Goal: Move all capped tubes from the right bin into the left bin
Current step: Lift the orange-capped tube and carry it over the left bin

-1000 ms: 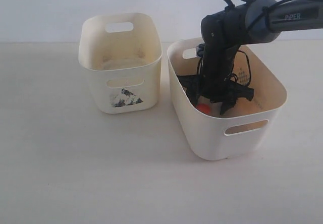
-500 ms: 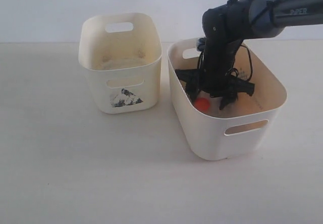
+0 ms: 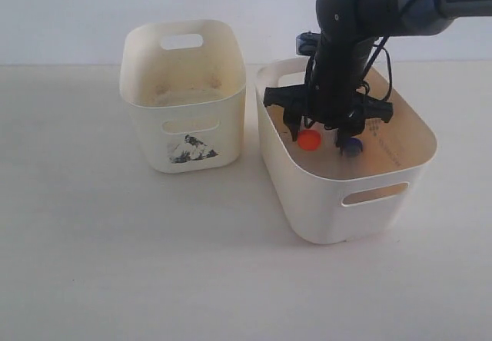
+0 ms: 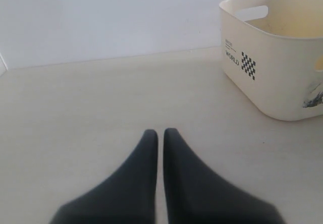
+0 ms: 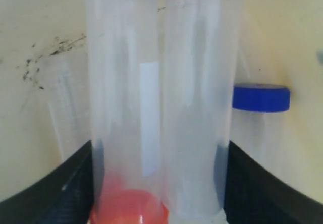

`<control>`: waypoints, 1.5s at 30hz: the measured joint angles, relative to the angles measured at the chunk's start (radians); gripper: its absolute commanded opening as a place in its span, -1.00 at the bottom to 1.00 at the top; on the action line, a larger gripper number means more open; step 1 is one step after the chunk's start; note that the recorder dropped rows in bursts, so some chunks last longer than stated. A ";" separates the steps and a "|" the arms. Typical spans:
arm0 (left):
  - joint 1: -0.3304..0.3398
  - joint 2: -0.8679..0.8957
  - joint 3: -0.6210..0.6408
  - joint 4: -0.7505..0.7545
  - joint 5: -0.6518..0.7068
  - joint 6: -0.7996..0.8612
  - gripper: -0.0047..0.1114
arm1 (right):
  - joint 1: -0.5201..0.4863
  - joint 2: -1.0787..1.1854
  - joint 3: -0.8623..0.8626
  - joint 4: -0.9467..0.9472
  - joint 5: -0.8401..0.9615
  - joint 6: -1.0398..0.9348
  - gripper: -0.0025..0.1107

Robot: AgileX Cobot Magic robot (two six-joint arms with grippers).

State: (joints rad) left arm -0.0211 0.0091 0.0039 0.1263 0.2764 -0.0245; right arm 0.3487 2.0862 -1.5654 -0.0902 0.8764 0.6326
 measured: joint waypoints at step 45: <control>0.000 0.000 0.000 0.000 0.000 0.000 -0.84 | 0.000 0.113 -0.009 0.143 -0.045 -0.194 -0.95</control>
State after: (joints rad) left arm -0.0211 0.0091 0.0039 0.1263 0.2764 -0.0245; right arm 0.3487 2.1993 -1.5743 0.0531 0.8312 0.4382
